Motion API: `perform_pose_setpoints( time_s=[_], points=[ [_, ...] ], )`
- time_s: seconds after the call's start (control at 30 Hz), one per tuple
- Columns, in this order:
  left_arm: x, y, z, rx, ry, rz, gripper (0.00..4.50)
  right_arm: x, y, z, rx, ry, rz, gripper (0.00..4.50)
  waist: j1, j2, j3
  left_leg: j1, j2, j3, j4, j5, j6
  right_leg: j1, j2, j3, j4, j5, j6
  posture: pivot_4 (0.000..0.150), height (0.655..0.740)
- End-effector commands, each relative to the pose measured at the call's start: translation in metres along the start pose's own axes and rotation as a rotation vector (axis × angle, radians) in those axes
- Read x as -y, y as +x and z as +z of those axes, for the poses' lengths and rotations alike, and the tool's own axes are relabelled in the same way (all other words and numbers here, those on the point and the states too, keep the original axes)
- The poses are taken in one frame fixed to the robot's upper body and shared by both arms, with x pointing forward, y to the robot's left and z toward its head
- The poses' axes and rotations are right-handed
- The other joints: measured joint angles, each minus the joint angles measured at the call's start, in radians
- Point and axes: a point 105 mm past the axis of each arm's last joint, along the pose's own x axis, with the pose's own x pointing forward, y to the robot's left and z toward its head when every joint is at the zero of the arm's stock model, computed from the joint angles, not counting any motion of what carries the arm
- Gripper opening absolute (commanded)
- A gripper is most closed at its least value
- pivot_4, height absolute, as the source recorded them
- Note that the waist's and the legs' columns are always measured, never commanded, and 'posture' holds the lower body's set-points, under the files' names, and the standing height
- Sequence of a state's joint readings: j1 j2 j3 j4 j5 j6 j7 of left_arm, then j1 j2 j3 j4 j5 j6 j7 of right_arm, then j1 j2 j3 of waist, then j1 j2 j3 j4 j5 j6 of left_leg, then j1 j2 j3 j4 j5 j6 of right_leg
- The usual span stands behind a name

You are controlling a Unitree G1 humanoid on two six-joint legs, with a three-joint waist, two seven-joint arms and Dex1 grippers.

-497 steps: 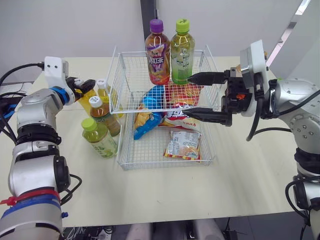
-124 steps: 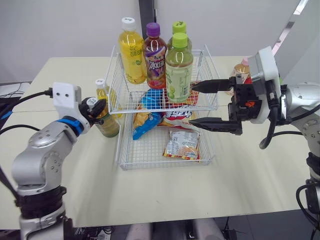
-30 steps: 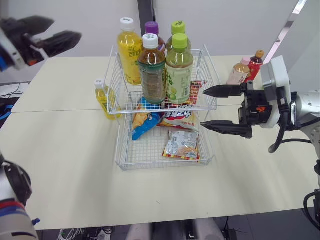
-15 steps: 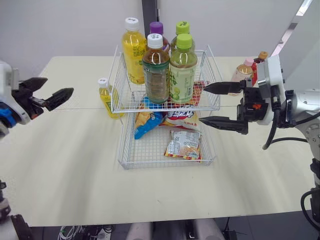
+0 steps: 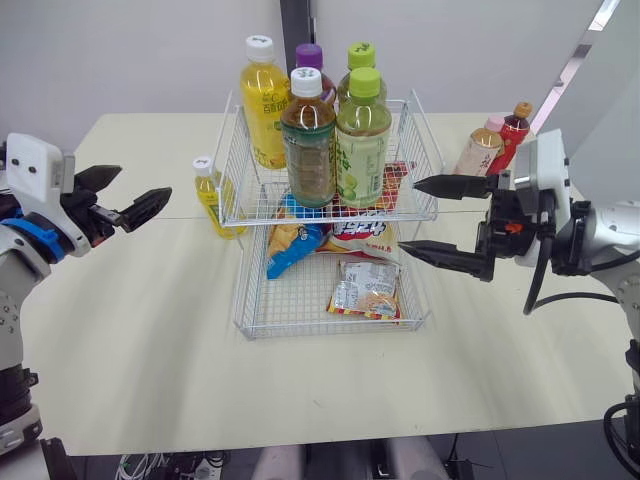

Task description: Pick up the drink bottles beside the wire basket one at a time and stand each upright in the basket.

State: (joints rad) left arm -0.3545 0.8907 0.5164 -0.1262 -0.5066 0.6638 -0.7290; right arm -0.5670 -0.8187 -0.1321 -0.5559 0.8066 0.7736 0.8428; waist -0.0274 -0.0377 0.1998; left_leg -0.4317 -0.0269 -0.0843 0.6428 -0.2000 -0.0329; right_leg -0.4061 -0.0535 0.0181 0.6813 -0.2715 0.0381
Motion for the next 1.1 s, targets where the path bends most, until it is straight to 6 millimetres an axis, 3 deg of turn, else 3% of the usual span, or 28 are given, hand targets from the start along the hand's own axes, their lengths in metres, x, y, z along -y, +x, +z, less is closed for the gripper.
perform_pose_setpoints(
  time_s=[0.03,0.33,1.1],
  points=[
    [-0.001,0.0,0.012,0.041,0.04,0.006,4.46,-0.009,0.003,0.011,0.032,-0.05,-0.011,4.5,0.0,0.0,0.0,0.0,0.0,0.0,0.0,0.0,0.0,0.0,0.0,0.0,0.0,0.0,0.0,0.15,0.7359],
    [-0.001,0.006,0.015,0.05,0.046,0.002,4.46,-0.011,0.014,0.012,0.049,-0.068,-0.057,4.5,-0.001,0.0,0.0,0.0,0.0,0.0,0.0,0.0,0.0,0.0,0.0,0.0,0.0,0.0,0.0,0.15,0.7359],
    [-0.011,0.023,0.019,0.077,0.049,0.062,4.46,-0.009,0.012,0.018,0.075,-0.079,-0.106,4.5,-0.001,0.0,0.0,0.0,0.0,0.0,0.0,0.0,0.0,0.0,0.001,-0.001,0.0,0.0,0.0,0.15,0.7359]
  ],
)
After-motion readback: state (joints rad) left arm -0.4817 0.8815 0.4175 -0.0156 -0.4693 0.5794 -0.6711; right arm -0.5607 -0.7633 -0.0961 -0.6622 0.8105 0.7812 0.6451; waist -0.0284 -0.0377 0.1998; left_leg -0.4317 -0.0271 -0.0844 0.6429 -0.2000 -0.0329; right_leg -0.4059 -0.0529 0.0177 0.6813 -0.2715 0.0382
